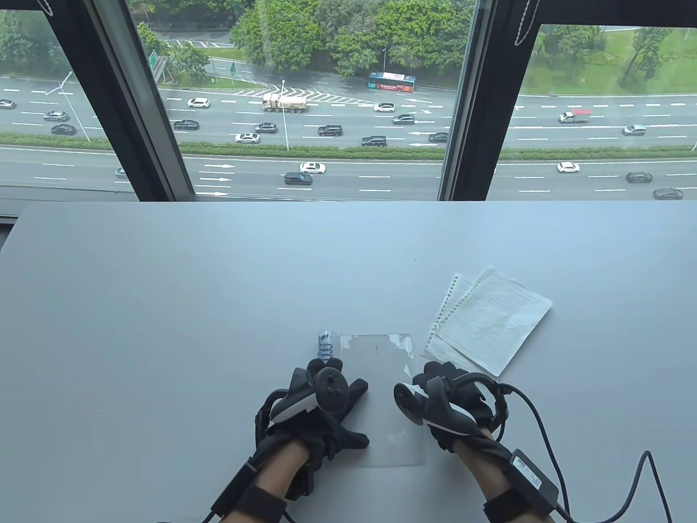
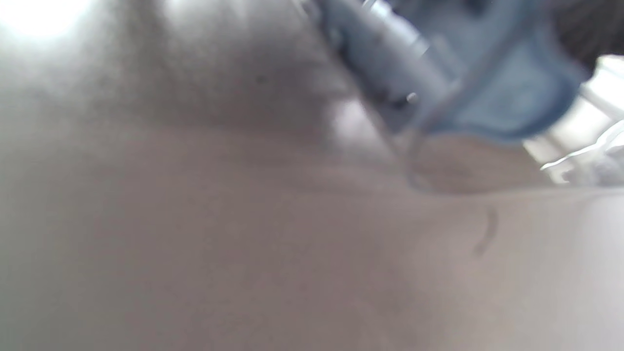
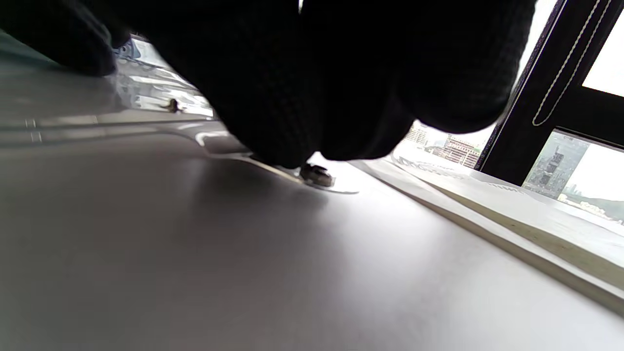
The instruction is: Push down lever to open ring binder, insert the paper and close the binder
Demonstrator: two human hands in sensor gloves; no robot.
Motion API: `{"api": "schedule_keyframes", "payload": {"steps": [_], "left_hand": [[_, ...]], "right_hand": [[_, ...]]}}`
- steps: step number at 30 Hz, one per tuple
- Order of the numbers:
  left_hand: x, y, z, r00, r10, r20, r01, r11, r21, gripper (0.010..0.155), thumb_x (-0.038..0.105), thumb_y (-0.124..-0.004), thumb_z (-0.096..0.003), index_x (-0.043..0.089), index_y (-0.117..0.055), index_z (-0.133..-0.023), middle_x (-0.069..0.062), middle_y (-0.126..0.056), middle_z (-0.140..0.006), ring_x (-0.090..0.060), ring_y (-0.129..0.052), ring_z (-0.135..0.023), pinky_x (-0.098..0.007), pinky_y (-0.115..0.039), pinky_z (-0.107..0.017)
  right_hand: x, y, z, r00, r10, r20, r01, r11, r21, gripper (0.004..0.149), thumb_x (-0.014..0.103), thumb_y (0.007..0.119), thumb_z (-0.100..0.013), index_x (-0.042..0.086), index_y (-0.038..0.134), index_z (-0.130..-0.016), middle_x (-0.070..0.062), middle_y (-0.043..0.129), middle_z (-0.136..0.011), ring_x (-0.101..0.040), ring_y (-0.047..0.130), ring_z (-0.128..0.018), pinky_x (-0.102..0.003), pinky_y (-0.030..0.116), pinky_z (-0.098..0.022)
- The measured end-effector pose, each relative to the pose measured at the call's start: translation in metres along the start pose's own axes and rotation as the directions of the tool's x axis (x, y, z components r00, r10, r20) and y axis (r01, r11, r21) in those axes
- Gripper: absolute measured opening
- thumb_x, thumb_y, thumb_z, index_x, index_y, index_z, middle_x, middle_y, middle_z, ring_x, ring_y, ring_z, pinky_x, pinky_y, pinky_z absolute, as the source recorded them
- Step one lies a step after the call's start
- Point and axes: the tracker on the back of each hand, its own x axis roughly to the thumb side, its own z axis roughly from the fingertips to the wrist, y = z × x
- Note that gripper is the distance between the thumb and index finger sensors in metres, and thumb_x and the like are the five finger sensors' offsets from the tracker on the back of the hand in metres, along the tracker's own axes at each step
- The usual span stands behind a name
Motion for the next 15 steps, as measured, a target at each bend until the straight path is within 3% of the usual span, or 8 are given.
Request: {"api": "schedule_keyframes", "payload": {"steps": [9, 15], "left_hand": [[-0.003, -0.001, 0.0, 0.999, 0.034, 0.014, -0.034, 0.999, -0.002, 0.094, 0.073, -0.075, -0.0362, 0.05, -0.02, -0.11, 0.01, 0.014, -0.111, -0.03, 0.026, -0.092, -0.063, -0.009, -0.07], [-0.01, 0.003, 0.0, 0.992, 0.115, 0.049, -0.116, 0.993, 0.01, 0.09, 0.07, -0.072, -0.0388, 0.048, -0.022, -0.11, 0.012, 0.009, -0.112, -0.027, 0.024, -0.093, -0.061, -0.008, -0.07]], "right_hand": [[-0.007, 0.002, 0.001, 0.996, -0.09, -0.028, 0.089, 0.995, -0.05, 0.039, 0.024, 0.097, -0.039, 0.026, 0.094, -0.077, -0.006, 0.096, -0.081, -0.022, 0.108, -0.056, -0.029, 0.097, -0.037], [-0.01, 0.001, 0.002, 0.985, -0.162, -0.056, 0.16, 0.986, -0.043, 0.048, 0.033, 0.091, -0.042, 0.022, 0.086, -0.089, -0.007, 0.098, -0.079, -0.025, 0.108, -0.057, -0.032, 0.097, -0.038]]}}
